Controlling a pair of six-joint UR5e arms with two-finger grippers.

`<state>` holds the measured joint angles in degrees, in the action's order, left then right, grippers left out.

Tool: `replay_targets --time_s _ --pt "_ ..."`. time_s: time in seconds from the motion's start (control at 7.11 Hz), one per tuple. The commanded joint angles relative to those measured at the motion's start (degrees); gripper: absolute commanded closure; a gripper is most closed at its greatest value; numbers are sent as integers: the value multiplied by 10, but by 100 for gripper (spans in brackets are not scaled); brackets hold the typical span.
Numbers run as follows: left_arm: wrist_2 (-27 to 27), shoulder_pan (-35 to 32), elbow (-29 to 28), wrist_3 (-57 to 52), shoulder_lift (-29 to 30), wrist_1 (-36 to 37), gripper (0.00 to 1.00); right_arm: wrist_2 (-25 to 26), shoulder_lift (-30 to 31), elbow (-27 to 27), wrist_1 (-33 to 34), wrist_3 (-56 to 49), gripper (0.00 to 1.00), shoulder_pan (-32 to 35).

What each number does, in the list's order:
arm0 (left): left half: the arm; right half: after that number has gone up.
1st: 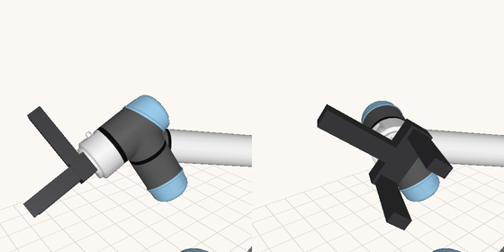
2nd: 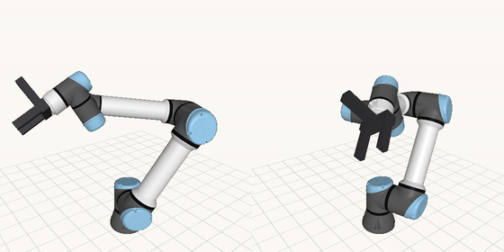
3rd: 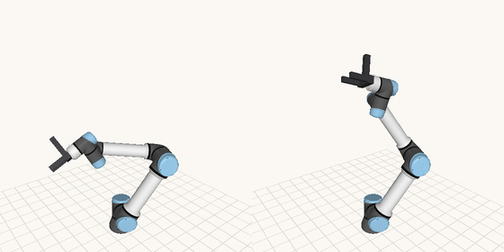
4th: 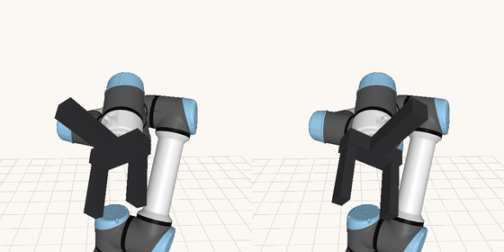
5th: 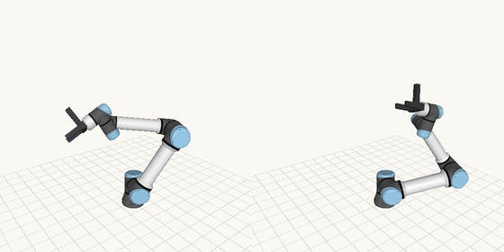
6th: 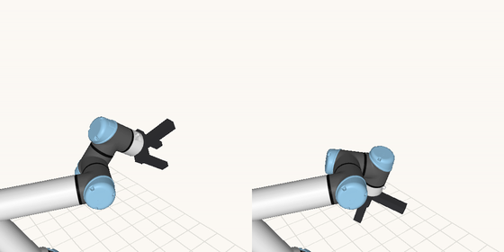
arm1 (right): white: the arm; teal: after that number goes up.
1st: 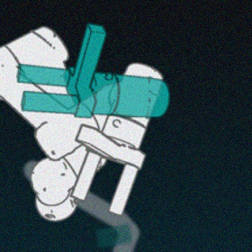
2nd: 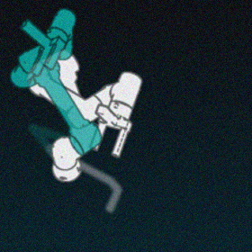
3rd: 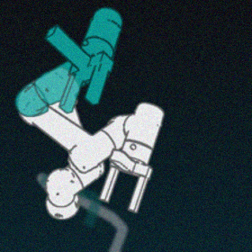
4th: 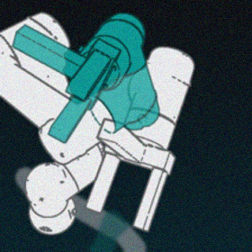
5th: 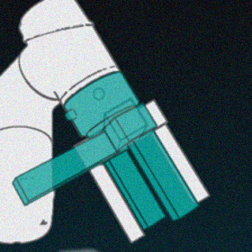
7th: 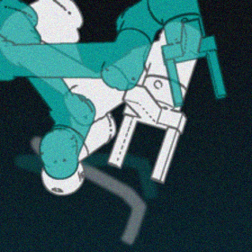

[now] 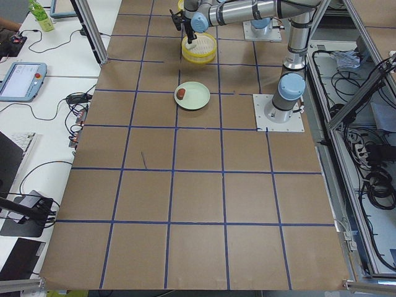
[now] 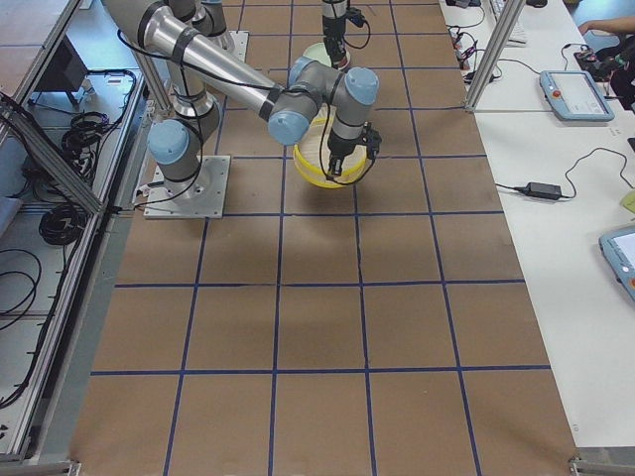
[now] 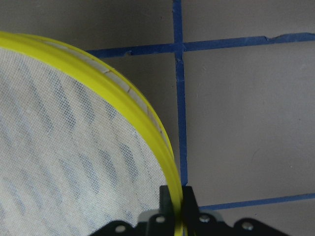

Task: Place buns in different layers of steamer
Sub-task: 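Release the white bun into the bottom steamer tier with the left gripper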

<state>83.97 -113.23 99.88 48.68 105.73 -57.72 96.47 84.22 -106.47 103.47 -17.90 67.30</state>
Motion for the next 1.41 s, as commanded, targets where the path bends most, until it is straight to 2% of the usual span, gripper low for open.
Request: replay_targets --time_s 0.0,0.14,0.28,0.56,0.7,0.99,1.27 --pt "1 -51 0 87 49 76 100 1 1 0 -2 0 96 1" --pt "0 -64 0 108 56 81 86 10 1 0 -4 0 96 5" --pt "1 -65 0 102 55 83 1 11 2 2 -10 1 96 12" --pt "1 -65 0 79 36 82 0 12 3 2 -10 3 96 19" --pt "12 -50 1 2 31 79 0 11 2 4 -9 8 96 44" --pt "12 80 21 -195 18 74 0 3 2 6 2 61 96 139" --pt "14 179 31 -284 1 40 0 -8 -1 -4 51 131 96 222"
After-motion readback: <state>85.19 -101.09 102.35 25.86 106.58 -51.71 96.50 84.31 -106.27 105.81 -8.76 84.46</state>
